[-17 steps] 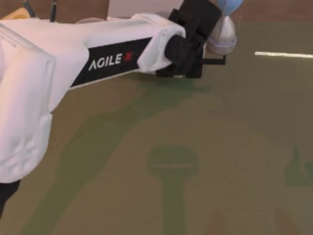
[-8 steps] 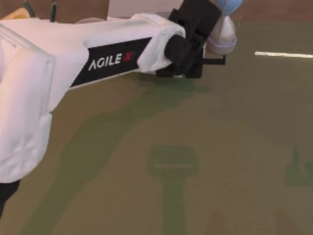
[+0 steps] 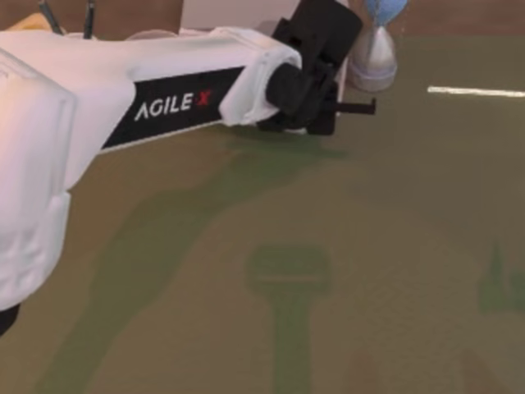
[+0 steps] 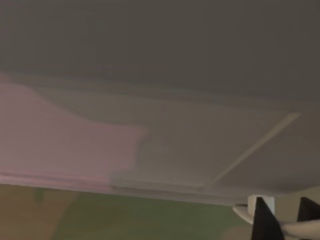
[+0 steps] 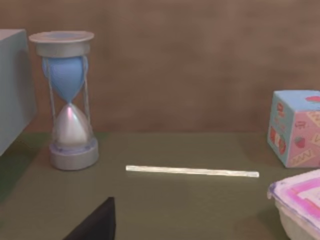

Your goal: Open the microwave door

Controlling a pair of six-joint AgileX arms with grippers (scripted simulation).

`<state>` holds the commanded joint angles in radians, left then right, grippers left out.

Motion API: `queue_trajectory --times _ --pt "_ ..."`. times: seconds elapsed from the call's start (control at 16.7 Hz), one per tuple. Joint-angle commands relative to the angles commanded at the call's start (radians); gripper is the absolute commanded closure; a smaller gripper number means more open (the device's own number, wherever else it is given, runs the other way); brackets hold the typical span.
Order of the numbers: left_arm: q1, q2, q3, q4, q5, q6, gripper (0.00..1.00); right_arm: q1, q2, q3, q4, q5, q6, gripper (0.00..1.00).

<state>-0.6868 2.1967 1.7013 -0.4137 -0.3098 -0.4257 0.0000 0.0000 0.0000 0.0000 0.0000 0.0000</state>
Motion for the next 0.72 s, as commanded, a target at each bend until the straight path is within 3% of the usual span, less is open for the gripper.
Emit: queue_trajectory --times 0.72 --pt "0.003 -0.006 -0.017 0.006 0.006 0.011 1.00 0.000 0.000 0.000 0.000 0.000 0.000 0.00"
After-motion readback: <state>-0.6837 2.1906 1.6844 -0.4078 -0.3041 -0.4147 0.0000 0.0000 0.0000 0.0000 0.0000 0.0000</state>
